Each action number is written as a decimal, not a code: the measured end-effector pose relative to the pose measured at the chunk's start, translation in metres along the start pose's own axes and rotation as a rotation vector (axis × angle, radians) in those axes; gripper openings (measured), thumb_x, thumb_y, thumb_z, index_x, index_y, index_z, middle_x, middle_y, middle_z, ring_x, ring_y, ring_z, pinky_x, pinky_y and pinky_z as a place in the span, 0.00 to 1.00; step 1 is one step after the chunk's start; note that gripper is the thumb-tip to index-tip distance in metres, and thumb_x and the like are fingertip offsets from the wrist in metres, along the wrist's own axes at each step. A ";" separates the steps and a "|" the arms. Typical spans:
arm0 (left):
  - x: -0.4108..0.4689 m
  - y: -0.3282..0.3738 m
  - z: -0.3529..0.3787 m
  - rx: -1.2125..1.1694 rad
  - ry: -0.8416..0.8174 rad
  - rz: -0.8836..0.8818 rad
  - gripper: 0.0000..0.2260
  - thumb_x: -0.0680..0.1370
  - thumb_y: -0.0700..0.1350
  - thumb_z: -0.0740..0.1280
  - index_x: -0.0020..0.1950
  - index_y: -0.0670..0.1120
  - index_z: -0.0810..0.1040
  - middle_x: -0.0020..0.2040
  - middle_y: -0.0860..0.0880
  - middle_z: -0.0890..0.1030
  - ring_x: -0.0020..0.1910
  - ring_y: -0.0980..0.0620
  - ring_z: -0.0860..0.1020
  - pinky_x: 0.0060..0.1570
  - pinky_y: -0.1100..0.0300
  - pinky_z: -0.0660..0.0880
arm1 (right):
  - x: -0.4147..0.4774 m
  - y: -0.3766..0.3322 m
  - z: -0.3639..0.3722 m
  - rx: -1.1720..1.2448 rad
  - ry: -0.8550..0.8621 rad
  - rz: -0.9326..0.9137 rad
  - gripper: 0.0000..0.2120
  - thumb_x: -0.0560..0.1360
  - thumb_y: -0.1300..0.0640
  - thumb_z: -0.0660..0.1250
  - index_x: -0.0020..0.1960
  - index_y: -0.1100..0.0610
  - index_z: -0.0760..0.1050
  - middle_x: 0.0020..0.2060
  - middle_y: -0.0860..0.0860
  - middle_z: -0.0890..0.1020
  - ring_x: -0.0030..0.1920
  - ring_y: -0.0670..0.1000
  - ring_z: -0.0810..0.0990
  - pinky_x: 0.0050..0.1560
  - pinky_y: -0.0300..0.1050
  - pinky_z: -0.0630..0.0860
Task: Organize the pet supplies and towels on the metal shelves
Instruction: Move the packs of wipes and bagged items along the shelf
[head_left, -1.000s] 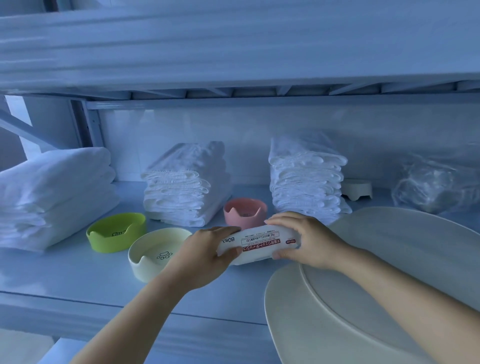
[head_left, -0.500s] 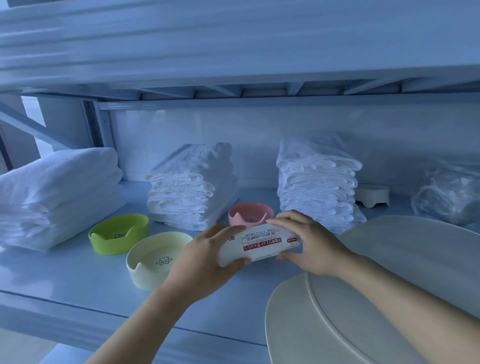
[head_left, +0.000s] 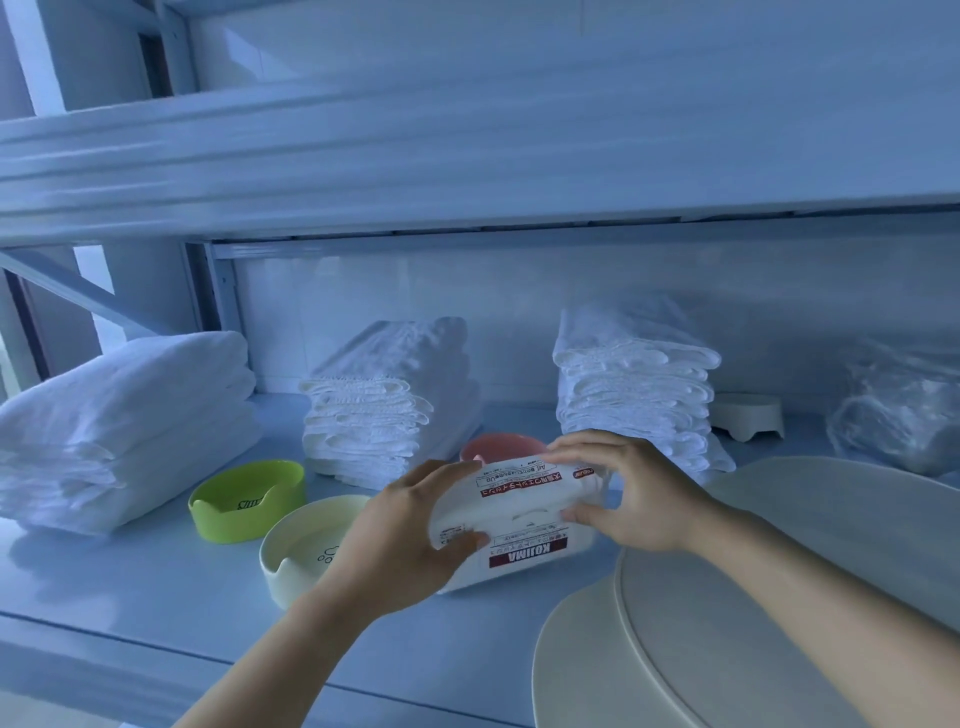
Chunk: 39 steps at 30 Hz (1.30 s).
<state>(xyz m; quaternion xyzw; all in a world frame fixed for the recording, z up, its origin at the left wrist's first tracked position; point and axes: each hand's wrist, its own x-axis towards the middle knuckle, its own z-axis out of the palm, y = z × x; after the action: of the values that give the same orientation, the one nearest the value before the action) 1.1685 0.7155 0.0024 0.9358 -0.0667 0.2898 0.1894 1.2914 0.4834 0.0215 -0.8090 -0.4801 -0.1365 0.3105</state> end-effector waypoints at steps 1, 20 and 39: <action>0.000 -0.001 0.000 -0.024 0.007 0.011 0.26 0.68 0.62 0.68 0.65 0.63 0.69 0.60 0.66 0.72 0.54 0.61 0.75 0.51 0.66 0.72 | 0.000 0.000 -0.002 0.018 -0.004 0.011 0.22 0.67 0.50 0.76 0.59 0.42 0.76 0.59 0.36 0.75 0.62 0.34 0.70 0.62 0.27 0.63; -0.004 0.002 0.021 0.393 0.147 0.193 0.21 0.75 0.57 0.56 0.67 0.53 0.71 0.58 0.56 0.76 0.57 0.53 0.76 0.62 0.38 0.69 | -0.006 0.004 0.023 -0.159 0.149 -0.117 0.18 0.72 0.46 0.67 0.61 0.48 0.77 0.57 0.41 0.76 0.58 0.39 0.71 0.60 0.35 0.68; -0.003 0.008 0.009 0.480 -0.121 0.065 0.51 0.54 0.66 0.69 0.74 0.49 0.59 0.67 0.54 0.70 0.64 0.51 0.68 0.60 0.54 0.70 | -0.011 -0.013 0.025 -0.364 -0.175 -0.022 0.46 0.64 0.49 0.72 0.76 0.49 0.52 0.72 0.43 0.53 0.72 0.41 0.46 0.66 0.42 0.68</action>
<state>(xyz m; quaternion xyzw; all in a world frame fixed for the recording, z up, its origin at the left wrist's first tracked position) 1.1687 0.7046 -0.0038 0.9669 -0.0374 0.2469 -0.0521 1.2727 0.4963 0.0017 -0.8553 -0.4815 -0.1534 0.1145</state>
